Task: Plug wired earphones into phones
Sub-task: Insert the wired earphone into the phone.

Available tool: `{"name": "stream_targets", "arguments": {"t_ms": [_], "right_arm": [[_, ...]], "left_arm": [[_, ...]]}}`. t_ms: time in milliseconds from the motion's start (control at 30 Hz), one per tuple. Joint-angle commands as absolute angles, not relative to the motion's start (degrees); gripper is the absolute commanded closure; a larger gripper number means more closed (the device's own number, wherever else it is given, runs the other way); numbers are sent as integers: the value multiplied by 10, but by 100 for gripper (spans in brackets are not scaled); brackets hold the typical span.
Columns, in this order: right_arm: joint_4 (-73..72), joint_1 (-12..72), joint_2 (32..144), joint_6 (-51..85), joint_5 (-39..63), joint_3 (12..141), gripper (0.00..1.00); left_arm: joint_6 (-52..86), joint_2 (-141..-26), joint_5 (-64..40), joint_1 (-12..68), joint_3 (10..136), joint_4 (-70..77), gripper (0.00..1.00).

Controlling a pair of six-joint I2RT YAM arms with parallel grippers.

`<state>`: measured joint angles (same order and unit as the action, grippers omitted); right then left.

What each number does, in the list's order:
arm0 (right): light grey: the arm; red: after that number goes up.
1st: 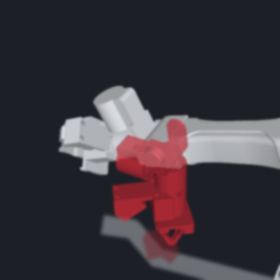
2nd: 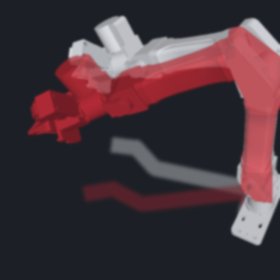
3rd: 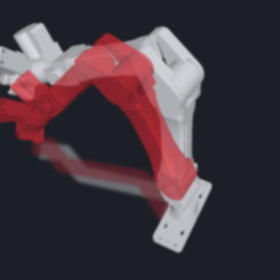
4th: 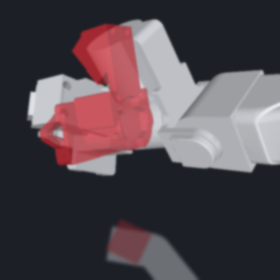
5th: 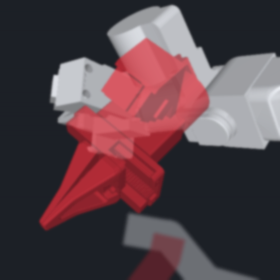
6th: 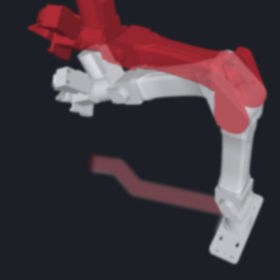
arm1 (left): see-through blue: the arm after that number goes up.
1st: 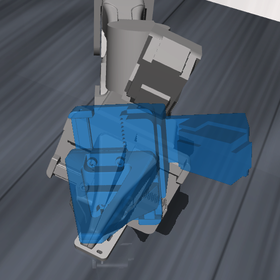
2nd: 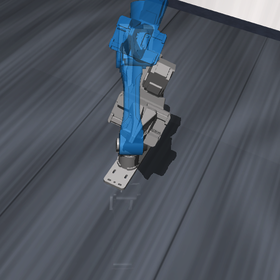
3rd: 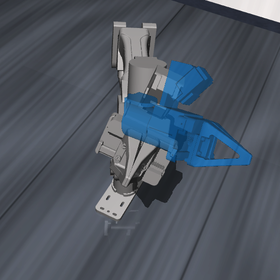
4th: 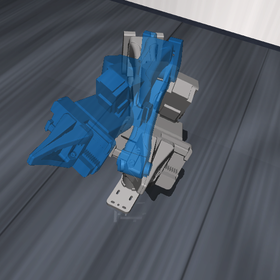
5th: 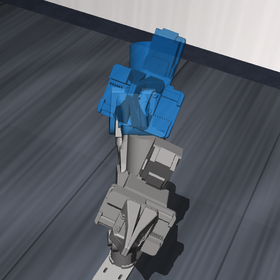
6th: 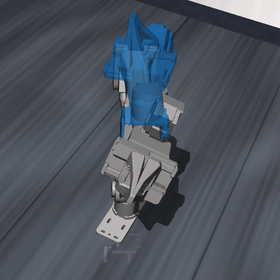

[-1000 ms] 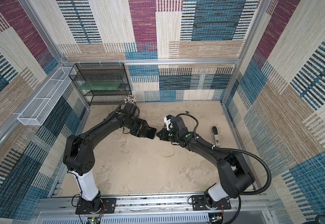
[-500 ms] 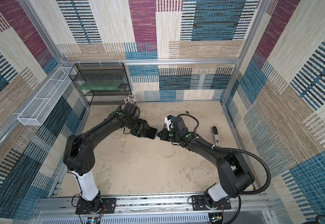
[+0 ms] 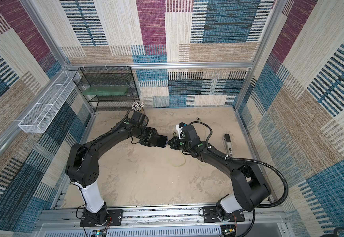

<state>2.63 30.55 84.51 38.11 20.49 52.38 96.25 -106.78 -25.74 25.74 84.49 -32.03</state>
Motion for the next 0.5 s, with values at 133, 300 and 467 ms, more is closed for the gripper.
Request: {"name": "stream_targets", "arguments": {"t_ms": [133,300,467], "right_arm": [[-6,307,848,364,205,527,100],[0,309,855,351,209,539,100],[13,309,864,343,208,552,100]], "left_arm": [[1000,-1068,-355,263,842,-271,72],[1020,-1072,-384,267,836,-242,74],[1004,-1074,-388,270,855,-256,75]]}}
